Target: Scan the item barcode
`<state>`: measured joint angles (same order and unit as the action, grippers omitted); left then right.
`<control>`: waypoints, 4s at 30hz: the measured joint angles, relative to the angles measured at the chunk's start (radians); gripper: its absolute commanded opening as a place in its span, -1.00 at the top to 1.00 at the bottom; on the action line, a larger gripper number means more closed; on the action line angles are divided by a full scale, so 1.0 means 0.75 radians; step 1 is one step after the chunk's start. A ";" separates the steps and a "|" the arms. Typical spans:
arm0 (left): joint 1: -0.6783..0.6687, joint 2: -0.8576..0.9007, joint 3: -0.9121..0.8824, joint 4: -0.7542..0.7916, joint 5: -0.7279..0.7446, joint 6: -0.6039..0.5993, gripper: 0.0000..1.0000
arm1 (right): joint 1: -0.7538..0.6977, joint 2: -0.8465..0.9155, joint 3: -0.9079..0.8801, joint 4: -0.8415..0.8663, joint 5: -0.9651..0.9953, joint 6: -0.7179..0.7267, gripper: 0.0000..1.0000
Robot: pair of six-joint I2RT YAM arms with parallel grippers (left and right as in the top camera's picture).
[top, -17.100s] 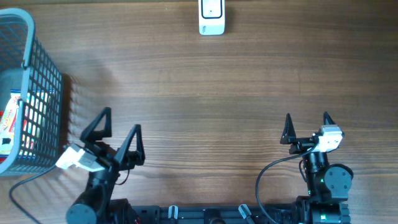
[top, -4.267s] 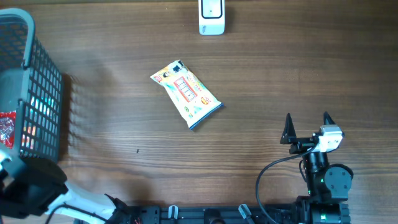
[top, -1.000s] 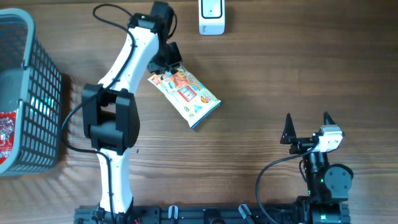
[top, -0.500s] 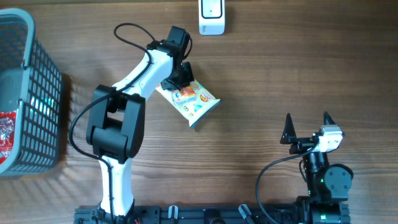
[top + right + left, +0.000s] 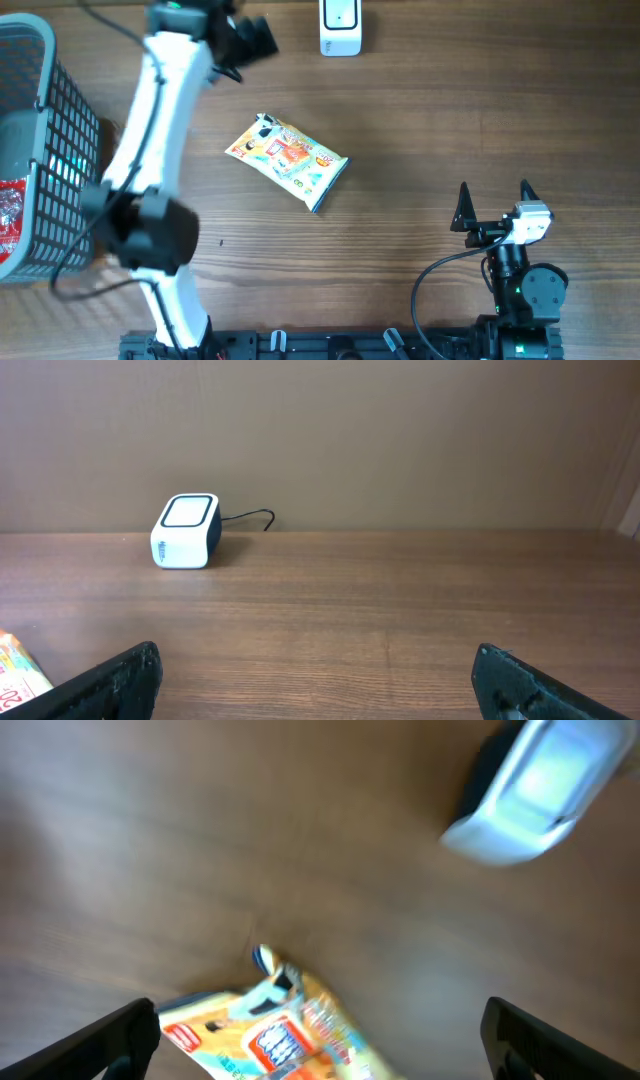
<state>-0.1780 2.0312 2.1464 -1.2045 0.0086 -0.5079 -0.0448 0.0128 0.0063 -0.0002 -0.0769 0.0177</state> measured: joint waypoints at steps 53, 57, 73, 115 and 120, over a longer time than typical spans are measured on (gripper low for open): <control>1.231 -0.055 -0.831 0.435 0.128 -0.031 -0.41 | 0.000 0.000 0.000 0.000 -0.001 0.000 -0.99; 1.210 -0.055 -0.913 0.502 0.136 -0.037 0.03 | 0.000 0.000 0.000 0.000 -0.001 0.000 -0.99; 1.211 -0.060 -0.929 0.534 0.152 -0.034 0.92 | 0.000 0.000 0.000 0.000 -0.001 0.001 -1.00; -0.176 -0.050 -0.513 0.211 0.447 0.102 0.91 | 0.000 0.000 0.000 -0.001 -0.001 0.000 -0.99; -0.346 0.173 -0.519 0.343 0.437 0.088 -1.00 | 0.000 0.000 0.000 0.000 -0.001 0.000 -0.99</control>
<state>-0.4377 2.1609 1.7569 -0.9470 0.3363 -0.4419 -0.0448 0.0128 0.0063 -0.0002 -0.0772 0.0177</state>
